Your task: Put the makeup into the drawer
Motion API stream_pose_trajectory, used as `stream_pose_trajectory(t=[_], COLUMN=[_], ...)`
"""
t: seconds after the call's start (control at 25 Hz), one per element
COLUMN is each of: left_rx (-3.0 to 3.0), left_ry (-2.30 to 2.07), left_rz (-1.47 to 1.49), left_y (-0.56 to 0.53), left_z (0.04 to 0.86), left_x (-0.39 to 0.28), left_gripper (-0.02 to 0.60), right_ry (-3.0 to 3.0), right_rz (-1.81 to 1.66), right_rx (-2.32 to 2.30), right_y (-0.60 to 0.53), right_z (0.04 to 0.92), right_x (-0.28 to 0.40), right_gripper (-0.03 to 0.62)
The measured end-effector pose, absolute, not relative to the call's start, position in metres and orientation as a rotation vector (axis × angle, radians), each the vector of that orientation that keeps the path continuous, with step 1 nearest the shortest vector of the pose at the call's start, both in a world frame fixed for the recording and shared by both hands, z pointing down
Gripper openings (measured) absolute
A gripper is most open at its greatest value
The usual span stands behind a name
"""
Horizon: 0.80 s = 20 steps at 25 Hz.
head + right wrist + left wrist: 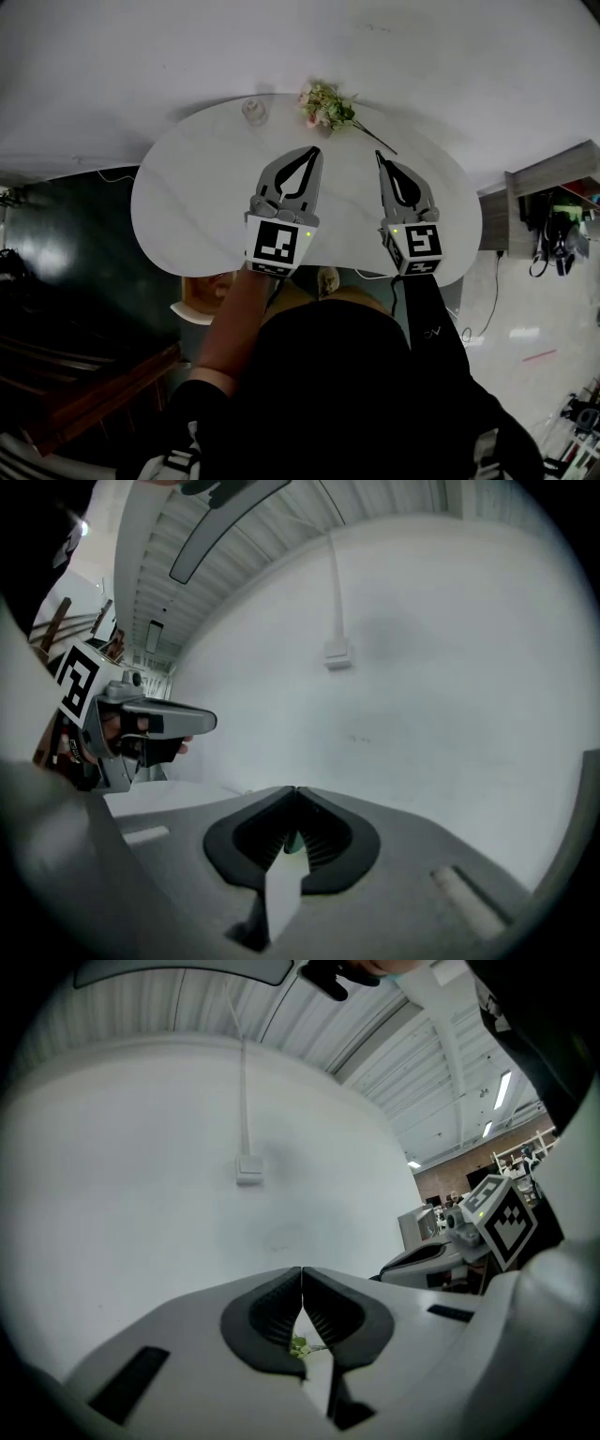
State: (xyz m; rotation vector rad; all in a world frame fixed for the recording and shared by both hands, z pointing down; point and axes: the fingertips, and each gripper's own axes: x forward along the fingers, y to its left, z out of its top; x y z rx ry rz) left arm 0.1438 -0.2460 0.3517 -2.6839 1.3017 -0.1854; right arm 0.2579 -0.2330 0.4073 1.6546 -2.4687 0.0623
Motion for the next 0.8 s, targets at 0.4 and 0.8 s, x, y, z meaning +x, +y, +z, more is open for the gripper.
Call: stream_pose_trajectory(t=[0.4,0.8], left_rx=[-2.626,-2.436], left_ry=[1.381,1.643], left_rz=[-0.217,-0.259], left_y=[-0.241,-0.206], left_z=[0.355,0.343], left_x=[0.122,-0.016], left_gripper=[0.009,0.009], right_ry=[-2.505,-2.704], right_rz=[0.069,0.02], right_rx=[1.595,1.285], right_y=[-0.232,-0.222], right_z=[0.404,0.386], right_x=[0.237,0.089], right_gripper=[0.017,0.017])
